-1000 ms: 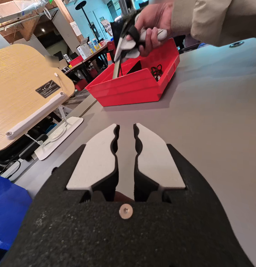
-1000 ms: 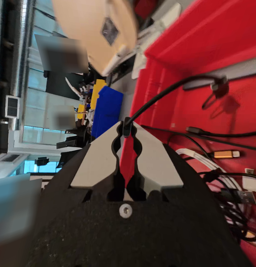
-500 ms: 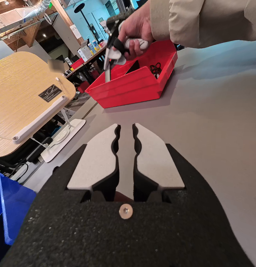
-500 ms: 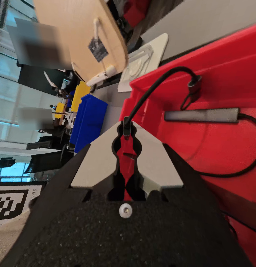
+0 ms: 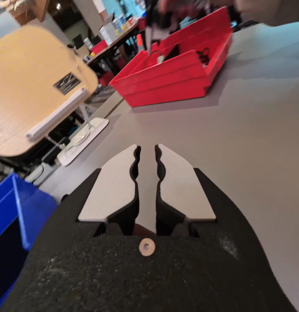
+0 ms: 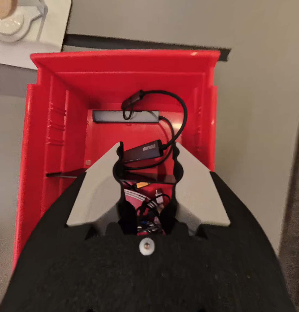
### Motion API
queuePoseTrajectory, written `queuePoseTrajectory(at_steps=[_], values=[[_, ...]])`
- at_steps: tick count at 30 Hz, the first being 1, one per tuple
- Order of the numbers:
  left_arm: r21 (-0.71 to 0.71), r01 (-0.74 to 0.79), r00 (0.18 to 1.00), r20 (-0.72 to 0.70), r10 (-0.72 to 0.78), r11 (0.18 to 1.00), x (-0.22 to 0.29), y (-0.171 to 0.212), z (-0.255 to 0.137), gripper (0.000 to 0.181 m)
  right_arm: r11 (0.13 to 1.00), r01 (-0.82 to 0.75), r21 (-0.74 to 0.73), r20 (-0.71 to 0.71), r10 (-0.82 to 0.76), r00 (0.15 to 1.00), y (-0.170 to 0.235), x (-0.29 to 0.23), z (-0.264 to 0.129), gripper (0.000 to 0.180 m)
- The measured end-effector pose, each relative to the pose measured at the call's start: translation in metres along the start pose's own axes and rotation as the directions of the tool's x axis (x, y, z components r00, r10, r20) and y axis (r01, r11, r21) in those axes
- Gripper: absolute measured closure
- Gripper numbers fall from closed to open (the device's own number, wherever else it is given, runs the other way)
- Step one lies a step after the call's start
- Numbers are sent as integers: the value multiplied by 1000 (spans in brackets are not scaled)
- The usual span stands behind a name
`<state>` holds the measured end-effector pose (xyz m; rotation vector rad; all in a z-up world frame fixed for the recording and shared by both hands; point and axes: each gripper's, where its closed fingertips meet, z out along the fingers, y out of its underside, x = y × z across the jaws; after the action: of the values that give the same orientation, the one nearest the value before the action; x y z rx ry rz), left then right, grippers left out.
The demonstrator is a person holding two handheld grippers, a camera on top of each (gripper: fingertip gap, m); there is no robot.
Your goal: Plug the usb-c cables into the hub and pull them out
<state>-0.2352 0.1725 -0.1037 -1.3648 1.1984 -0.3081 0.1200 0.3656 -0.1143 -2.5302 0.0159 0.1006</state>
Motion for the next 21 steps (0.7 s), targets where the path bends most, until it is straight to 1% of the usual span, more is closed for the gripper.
queuePoseTrajectory(at_steps=[2,3,5,7,9,11,13,14,15,18,21], values=[[-38,104,993,65,-101,994,-20,6,-7,165,992,59,111,-31,-56,998,-8,-5,-29,122],[-46,167,981,108,-161,985,-32,8,-14,165,975,98,200,-30,-94,995,-11,-14,-49,123],[-49,298,937,206,-282,953,-56,16,-33,165,904,159,397,-31,-160,987,-7,-37,-89,123],[-50,427,866,309,-393,903,-77,32,-61,163,838,171,518,-31,-181,983,23,-57,-114,123],[-34,525,782,413,-466,850,-92,55,-96,162,798,131,588,11,-170,985,68,-77,-120,124],[-32,571,720,501,-481,821,-102,79,-129,161,780,96,619,44,-156,987,116,-94,-115,124],[-74,591,681,579,-448,803,-112,105,-157,159,770,105,629,-1,-134,991,156,-98,-110,126],[-117,607,671,606,-427,786,-116,118,-167,157,764,118,634,-30,-128,991,166,-98,-113,127],[-152,618,662,631,-405,772,-120,129,-175,156,758,131,639,-47,-131,990,171,-100,-117,127],[-183,634,629,687,-364,751,-130,151,-186,156,752,142,644,-97,-104,990,172,-90,-122,128],[-172,676,609,679,-411,717,-128,154,-183,154,767,134,628,-123,-73,990,175,-74,-112,128]])
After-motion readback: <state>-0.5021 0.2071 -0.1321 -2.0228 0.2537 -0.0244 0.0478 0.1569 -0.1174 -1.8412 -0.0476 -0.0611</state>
